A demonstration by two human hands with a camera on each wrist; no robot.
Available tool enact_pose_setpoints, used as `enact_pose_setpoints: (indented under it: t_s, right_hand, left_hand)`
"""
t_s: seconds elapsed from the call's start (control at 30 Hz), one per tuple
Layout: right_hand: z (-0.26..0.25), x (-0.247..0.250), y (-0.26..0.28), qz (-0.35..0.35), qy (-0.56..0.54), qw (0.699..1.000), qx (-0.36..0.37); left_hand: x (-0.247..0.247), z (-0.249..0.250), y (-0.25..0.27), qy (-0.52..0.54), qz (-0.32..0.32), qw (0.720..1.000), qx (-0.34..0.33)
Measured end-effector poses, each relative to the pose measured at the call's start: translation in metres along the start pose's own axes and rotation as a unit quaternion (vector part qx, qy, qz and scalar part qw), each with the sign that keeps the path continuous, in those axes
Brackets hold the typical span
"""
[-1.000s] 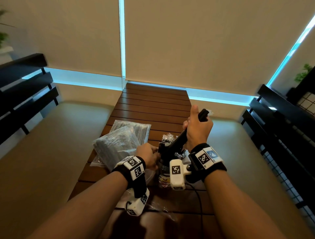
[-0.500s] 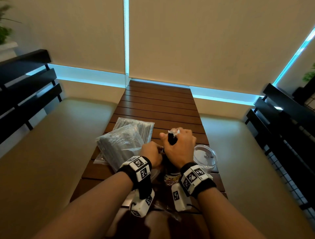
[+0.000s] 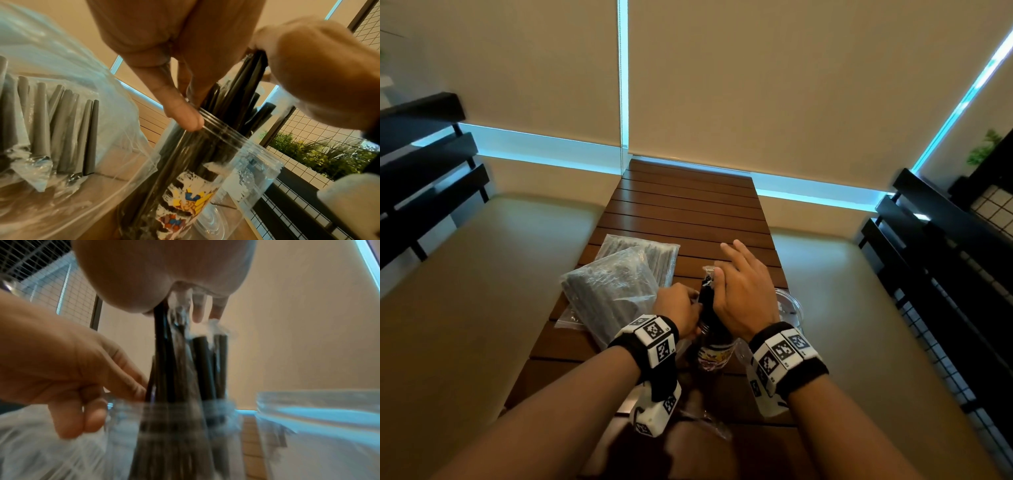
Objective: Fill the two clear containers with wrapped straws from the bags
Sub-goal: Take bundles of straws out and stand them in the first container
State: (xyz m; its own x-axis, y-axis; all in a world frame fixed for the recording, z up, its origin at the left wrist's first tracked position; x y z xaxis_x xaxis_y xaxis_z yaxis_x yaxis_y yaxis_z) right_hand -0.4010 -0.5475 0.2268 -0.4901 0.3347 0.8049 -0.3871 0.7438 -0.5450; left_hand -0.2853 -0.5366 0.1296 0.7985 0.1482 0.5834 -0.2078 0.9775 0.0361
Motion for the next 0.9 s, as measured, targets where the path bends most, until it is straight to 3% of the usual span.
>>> enact_pose_setpoints:
  t_s: [0.07,0.23,0.3,0.47,0.63,0.7,0.8,0.83,0.9]
  right_hand:
    - [-0.004,-0.003,-0.008,-0.033,0.029,0.999,-0.001]
    - [0.002,-0.042,0.008,-0.200,0.063,0.977,-0.041]
    - [0.007,-0.048,0.014,-0.209,0.065,0.974,-0.051]
    - [0.005,-0.046,0.011,-0.199,0.061,0.977,-0.037]
    - [0.005,-0.044,0.011,-0.237,0.076,0.966,-0.072]
    - [-0.007,-0.028,0.006,-0.176,0.074,0.979,-0.076]
    - [-0.051,0.003,0.008,-0.022,0.042,0.999,0.025]
    - [-0.066,-0.001,0.013,-0.043,0.029,0.997,0.066]
    - [-0.085,-0.029,0.024,-0.196,0.013,0.975,0.100]
  left_hand:
    - [0.000,0.000,0.000,-0.002,-0.004,1.000,0.003]
    - [0.003,0.004,-0.001,-0.059,-0.029,0.997,-0.029]
    - [0.009,0.009,0.003,-0.111,-0.036,0.991,-0.058]
    - [0.059,0.023,0.016,-0.268,0.028,0.958,-0.102]
    - [0.070,-0.007,0.024,-0.426,-0.074,0.900,-0.049]
    - [0.072,-0.021,0.026,-0.430,-0.076,0.899,-0.031]
    - [0.068,-0.028,0.030,-0.442,-0.109,0.889,-0.046]
    - [0.065,-0.030,0.032,-0.454,-0.127,0.880,-0.056]
    - [0.063,-0.032,0.035,-0.482,-0.164,0.857,-0.076]
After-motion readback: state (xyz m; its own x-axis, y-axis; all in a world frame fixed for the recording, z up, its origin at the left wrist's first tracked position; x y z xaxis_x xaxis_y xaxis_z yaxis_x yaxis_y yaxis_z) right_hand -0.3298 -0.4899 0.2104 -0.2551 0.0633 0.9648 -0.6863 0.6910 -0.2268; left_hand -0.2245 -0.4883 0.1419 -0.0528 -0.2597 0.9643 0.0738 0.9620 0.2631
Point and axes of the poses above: each hand's wrist, its own y-axis away from the middle knuckle, its own x-axis out of the back of the hand, z = x × y, the point moved 8 cm from there along -y, towards the middle knuckle, and after that the axes turned 7 degrees about -x, right-handed, at the moved point
